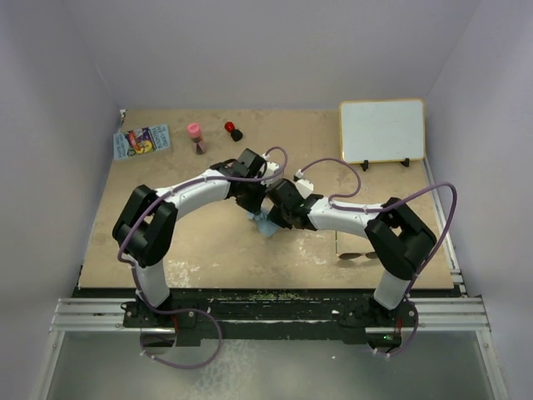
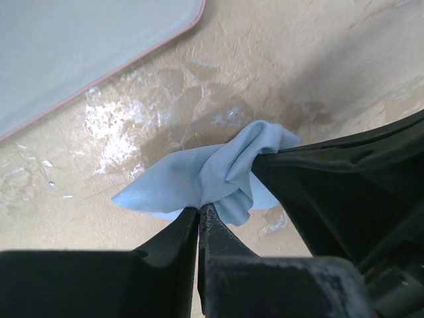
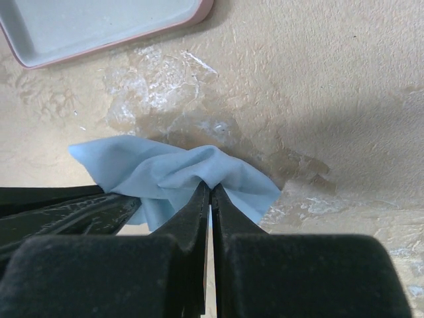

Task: Organize the sunglasses
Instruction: Fold the glasses cleaning cloth at the center of the board.

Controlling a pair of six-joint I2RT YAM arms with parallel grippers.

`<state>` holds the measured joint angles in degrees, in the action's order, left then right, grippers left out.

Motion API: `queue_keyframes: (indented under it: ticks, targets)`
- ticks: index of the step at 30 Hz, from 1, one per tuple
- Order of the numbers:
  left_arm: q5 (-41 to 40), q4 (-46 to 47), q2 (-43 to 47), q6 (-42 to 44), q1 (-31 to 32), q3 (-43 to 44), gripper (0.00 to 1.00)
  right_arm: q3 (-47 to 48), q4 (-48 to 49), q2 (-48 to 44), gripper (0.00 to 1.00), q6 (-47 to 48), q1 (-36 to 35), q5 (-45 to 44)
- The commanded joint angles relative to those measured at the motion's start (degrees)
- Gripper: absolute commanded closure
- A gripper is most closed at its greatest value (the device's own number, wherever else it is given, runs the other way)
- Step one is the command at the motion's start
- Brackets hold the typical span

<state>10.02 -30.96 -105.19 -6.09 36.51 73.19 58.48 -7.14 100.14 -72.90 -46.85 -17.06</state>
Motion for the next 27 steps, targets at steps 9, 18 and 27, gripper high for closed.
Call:
queue_keyframes:
  ticks: [9,18,27]
  targets:
    - [2.89,-2.8,-2.43,3.18,0.28,3.77,0.95,-0.3,-0.63,-2.38,1.0,-0.22,0.16,-1.55]
    - [0.17,-3.66,-6.36,3.14,0.14,3.83,0.82,0.05,-0.25,-1.93,1.0,0.4,0.17,-1.31]
    - [-0.42,-3.49,-5.03,3.05,0.11,4.1,0.8,-0.07,0.19,-2.05,1.0,0.68,0.11,-1.04]
